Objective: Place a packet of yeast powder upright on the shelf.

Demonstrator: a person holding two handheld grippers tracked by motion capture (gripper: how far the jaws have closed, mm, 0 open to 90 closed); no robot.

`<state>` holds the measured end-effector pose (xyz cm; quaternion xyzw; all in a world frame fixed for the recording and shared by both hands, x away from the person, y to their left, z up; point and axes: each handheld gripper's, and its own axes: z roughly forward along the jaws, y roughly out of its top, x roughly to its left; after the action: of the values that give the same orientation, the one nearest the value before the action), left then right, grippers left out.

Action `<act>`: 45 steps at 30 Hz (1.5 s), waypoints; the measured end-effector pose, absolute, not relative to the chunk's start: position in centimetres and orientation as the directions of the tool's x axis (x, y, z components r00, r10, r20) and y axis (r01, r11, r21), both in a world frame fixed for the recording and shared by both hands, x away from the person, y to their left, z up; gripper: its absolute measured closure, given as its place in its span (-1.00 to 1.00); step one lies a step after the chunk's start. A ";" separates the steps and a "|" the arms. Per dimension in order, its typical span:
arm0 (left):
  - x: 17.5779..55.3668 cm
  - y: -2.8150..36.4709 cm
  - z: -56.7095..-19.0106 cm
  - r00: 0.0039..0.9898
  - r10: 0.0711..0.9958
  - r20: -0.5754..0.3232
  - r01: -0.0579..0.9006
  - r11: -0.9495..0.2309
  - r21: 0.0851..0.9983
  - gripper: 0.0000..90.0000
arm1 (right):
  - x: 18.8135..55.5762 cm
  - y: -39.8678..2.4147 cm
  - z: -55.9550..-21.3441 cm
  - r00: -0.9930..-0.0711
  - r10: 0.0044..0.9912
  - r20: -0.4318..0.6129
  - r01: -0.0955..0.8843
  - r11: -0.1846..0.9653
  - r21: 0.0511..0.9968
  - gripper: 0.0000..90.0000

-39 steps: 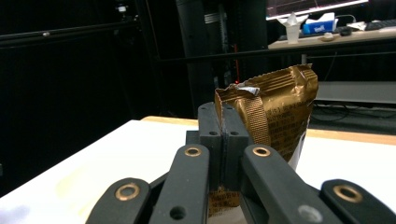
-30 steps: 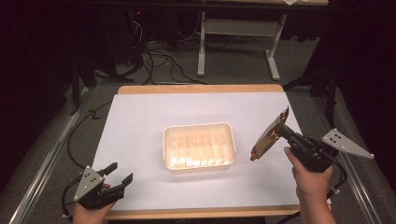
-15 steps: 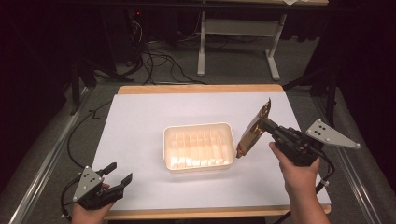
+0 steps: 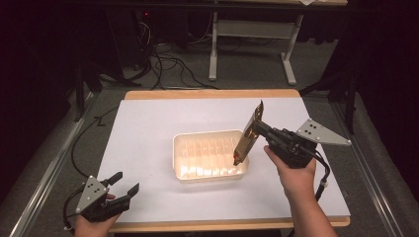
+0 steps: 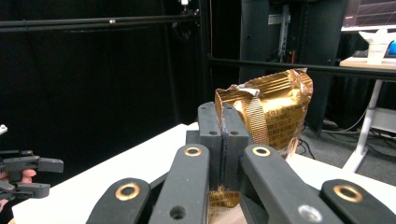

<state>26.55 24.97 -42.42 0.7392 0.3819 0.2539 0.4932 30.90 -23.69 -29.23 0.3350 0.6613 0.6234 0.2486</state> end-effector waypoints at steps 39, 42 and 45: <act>25.3 26.8 -42.4 0.534 0.845 0.002 0.328 -0.209 0.921 -0.30 | 35.9 -23.3 -32.2 -0.570 0.821 0.038 0.234 0.117 0.965 1.00; 25.3 26.7 -42.4 0.535 0.845 0.003 0.327 -0.211 0.921 -0.30 | 36.2 -23.2 -32.4 -0.563 0.826 0.032 0.240 0.127 0.962 1.00; 25.3 26.8 -42.4 0.535 0.845 0.001 0.328 -0.208 0.922 -0.30 | 36.3 -23.2 -32.6 -0.557 0.830 0.038 0.250 0.124 0.960 1.00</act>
<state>25.28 26.75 -42.42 0.7299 0.4016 0.2671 0.4843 36.29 -23.19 -32.57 0.3859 0.6995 0.5377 0.2693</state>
